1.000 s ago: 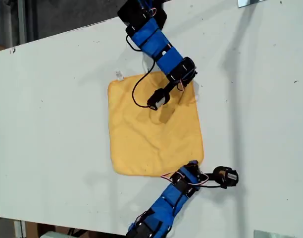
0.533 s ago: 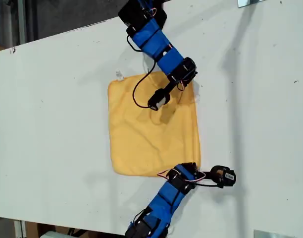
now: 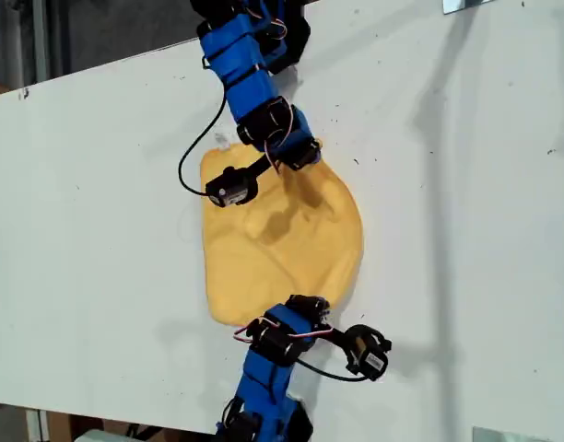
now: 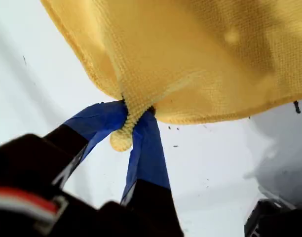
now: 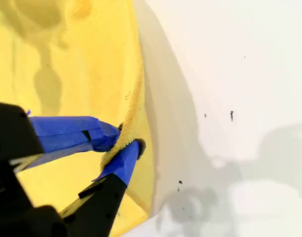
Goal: Grasp corners of a square towel and fold twice.
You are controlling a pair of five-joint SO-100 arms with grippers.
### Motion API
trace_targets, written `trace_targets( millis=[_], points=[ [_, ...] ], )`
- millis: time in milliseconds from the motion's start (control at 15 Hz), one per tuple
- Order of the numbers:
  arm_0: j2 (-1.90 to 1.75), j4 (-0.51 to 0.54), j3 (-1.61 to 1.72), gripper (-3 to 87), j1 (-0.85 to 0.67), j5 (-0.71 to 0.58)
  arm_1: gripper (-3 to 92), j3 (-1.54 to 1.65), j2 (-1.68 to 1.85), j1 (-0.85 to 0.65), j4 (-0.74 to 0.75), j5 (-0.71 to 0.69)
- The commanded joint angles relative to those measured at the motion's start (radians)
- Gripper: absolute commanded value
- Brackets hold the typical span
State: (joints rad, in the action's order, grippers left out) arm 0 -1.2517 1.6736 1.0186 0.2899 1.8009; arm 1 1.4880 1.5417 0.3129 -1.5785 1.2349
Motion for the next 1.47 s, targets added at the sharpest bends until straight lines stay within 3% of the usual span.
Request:
trace_targets(
  millis=[0, 267, 467, 600, 800, 1133, 1333, 1400],
  points=[
    [-0.201, 0.009, 0.032, -1.6, -0.118, -0.146, -0.1, -0.035, 0.147, -0.166, 0.037, -0.135],
    [-0.514, 0.006, 0.199, -1.6, -0.445, -0.476, -0.1, -0.035, 0.241, -0.561, 0.046, -0.337],
    [-0.624, 0.006, 0.230, -1.6, -0.775, -0.721, -0.1, -0.075, 0.325, -0.807, 0.063, -0.442],
    [-0.627, -0.051, 0.232, -1.6, -1.000, -0.848, -0.1, -0.084, 0.419, -0.956, 0.087, -0.471],
    [-0.623, -0.222, 0.275, -1.6, -1.206, -0.957, -0.1, 0.043, 0.492, -1.183, 0.295, -0.497],
    [-0.357, -0.535, 0.347, -1.6, -1.404, -1.063, -0.1, 0.282, 0.293, -1.325, 0.723, -0.545],
    [-0.218, -0.647, 0.339, -1.6, -1.414, -1.055, -0.1, 0.247, 0.103, -1.345, 0.752, -0.568],
    [-0.189, -0.626, 0.302, -1.6, -1.402, -1.062, -0.1, 0.252, 0.091, -1.339, 0.747, -0.568]
  ],
)
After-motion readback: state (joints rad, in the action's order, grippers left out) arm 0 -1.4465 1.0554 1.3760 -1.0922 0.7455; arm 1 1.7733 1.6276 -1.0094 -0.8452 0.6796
